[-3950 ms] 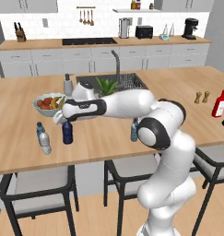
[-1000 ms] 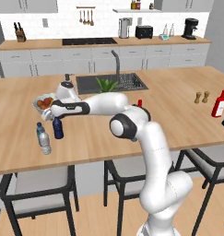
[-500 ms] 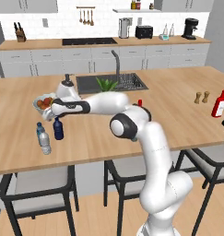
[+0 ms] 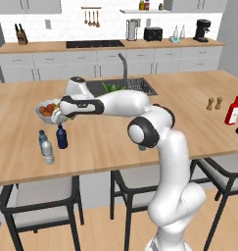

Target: Move the plastic bottles in the middle to the plastics group, and the glass bottles in the middle to the glass group.

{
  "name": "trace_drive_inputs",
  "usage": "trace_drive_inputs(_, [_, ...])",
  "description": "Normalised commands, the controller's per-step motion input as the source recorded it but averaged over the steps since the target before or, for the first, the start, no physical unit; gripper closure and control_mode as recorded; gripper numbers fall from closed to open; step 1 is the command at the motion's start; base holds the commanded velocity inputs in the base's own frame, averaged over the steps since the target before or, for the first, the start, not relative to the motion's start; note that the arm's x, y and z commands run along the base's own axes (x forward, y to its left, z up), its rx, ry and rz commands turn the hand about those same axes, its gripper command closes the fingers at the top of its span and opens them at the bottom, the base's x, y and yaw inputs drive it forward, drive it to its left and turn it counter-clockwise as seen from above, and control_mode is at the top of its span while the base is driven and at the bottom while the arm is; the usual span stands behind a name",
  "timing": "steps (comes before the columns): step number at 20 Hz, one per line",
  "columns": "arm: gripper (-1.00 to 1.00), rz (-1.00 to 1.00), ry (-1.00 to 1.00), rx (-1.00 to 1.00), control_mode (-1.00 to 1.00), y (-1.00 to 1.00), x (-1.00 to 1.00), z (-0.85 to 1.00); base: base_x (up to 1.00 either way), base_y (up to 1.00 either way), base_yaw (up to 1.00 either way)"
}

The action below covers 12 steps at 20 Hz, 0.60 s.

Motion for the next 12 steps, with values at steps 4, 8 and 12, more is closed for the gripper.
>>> trace_drive_inputs(4, [-1.00,-0.05,0.00,0.00,-1.00,-0.60,-0.76,0.48,0.00,0.00,0.00])
trace_drive_inputs(8, [-1.00,-0.10,0.00,0.00,-1.00,-0.89,-0.74,0.23,0.00,0.00,0.00])
trace_drive_inputs(12, [-1.00,-0.13,0.00,0.02,-1.00,-0.95,-0.61,0.18,0.00,0.00,0.00])
